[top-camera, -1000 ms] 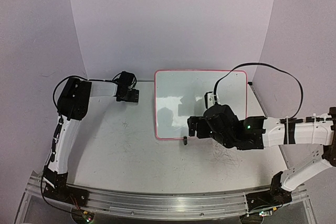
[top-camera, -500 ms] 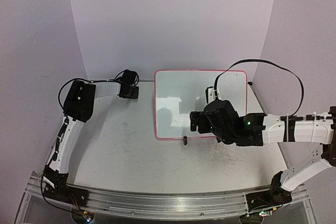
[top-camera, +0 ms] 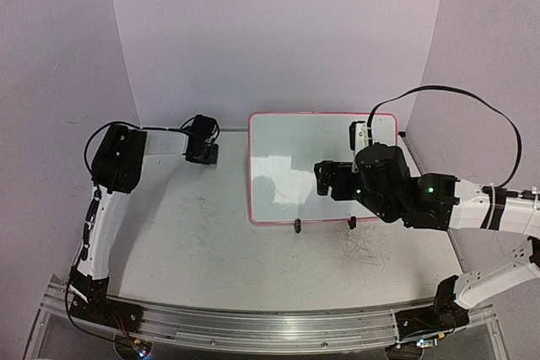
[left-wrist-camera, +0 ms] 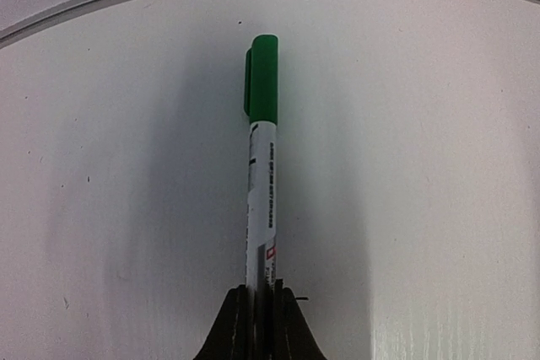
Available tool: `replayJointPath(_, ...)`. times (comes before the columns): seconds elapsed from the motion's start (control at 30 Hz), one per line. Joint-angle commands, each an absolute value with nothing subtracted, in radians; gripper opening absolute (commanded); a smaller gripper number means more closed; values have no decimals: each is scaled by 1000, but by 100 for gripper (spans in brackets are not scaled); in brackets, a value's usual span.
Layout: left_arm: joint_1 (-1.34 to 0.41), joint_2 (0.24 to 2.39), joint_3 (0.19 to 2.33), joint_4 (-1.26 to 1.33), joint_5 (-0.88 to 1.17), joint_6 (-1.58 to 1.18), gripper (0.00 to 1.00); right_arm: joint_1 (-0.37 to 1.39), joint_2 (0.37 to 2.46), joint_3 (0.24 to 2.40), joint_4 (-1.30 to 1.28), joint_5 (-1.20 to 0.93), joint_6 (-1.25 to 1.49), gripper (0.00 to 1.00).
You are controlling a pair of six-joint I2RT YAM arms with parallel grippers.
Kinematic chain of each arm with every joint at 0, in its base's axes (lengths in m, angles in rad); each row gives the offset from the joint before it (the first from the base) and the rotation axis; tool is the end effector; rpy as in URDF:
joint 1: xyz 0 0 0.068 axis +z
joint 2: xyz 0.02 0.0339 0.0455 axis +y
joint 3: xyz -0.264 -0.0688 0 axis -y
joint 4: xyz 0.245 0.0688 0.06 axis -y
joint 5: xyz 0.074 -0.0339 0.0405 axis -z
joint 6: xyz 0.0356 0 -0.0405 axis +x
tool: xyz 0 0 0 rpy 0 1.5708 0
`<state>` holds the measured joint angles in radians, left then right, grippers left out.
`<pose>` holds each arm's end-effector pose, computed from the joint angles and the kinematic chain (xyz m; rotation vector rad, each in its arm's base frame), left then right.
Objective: Write a sentence on the whiteboard
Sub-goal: Pick up the whiteboard marker from the corner of the board.
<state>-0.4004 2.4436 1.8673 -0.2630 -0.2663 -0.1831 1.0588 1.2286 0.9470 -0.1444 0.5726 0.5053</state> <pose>0.4943 -0.1990 0.1193 0.1361 2.3682 0.0429 0.1530 0.2330 0.3088 -0.1743 1.9466 0.4709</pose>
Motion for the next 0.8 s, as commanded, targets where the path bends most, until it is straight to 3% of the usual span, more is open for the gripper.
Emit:
replayJointPath(0.0, -403, 2308, 1799, -315, -278, -196, 0, 1055, 1207, 976, -153, 564, 497, 95)
replayJointPath(0.33, -403, 1986, 1568, -314, -258, -295, 0, 1054, 1163, 943, -115, 422, 443, 90)
replayJointPath(0.77, -418, 1287, 1084, -315, -49, -576, 0, 1054, 1060, 873, -65, 274, 471, 95)
